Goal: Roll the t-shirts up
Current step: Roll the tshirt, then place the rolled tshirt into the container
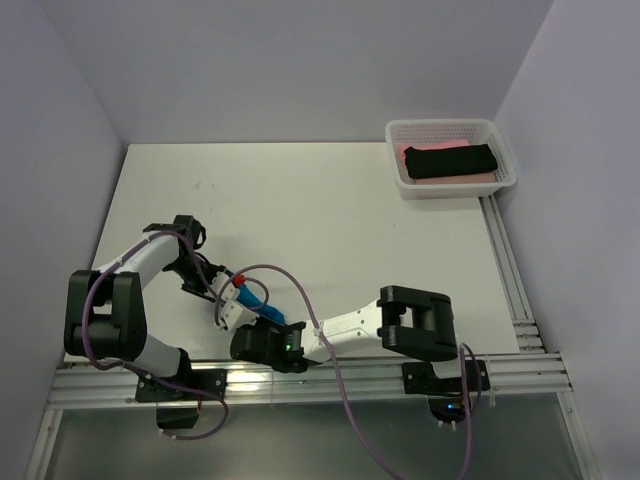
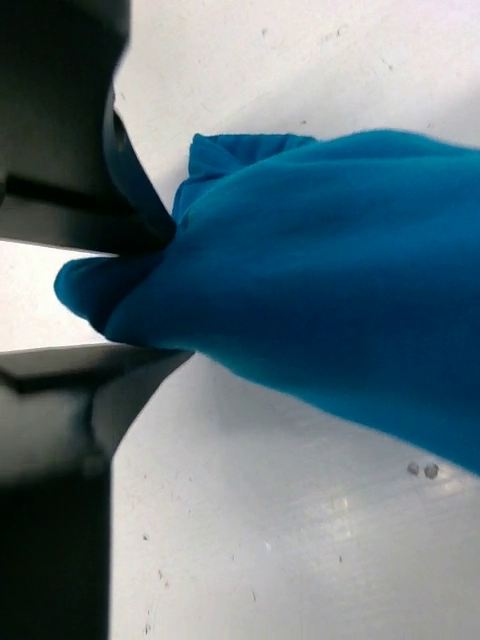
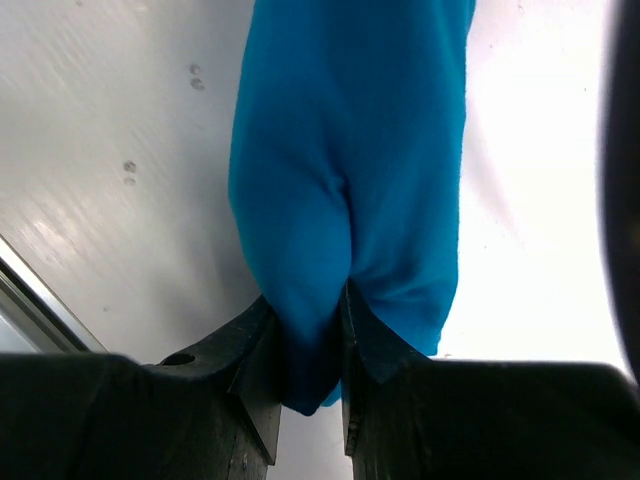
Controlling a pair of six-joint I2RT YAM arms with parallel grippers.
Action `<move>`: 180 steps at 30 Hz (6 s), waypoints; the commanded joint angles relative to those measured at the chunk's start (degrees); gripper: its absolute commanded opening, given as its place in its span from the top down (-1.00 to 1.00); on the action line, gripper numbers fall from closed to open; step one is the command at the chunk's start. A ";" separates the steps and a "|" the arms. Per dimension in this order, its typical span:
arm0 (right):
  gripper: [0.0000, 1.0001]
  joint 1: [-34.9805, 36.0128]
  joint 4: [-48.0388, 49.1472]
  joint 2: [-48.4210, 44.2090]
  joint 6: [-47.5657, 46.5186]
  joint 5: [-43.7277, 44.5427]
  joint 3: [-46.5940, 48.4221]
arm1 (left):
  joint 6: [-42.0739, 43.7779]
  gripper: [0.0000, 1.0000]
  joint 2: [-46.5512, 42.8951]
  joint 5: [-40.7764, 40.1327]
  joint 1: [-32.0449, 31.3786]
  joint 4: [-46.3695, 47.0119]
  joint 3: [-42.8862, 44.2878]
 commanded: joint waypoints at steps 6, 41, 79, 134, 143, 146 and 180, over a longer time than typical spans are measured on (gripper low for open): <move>1.00 -0.81 -11.65 -0.52 2.04 -3.02 -7.00 | 20.06 -0.86 -0.52 -0.47 -0.61 -5.85 -2.12; 1.00 2.44 -11.82 -2.72 6.78 2.61 -9.81 | -5.34 -0.99 -6.66 60.77 49.13 -22.28 25.82; 1.00 2.79 -7.87 -7.64 7.92 3.40 -12.71 | -148.12 -0.99 -49.13 27.45 55.55 88.75 10.07; 1.00 0.68 -5.23 -12.56 8.36 -4.25 -16.41 | -31.40 -0.99 -34.36 34.32 17.85 27.65 -25.24; 1.00 0.33 -5.41 -13.18 8.36 -5.22 -16.23 | -11.62 -0.99 -27.61 43.47 15.22 20.62 -24.63; 1.00 0.33 -5.76 -13.09 8.80 -5.13 -16.40 | -6.07 -0.99 -22.79 43.74 13.37 18.51 -23.05; 1.00 -0.29 -5.41 -13.88 9.24 -8.12 -17.11 | -13.26 -0.81 -13.89 33.55 -2.36 34.51 -20.24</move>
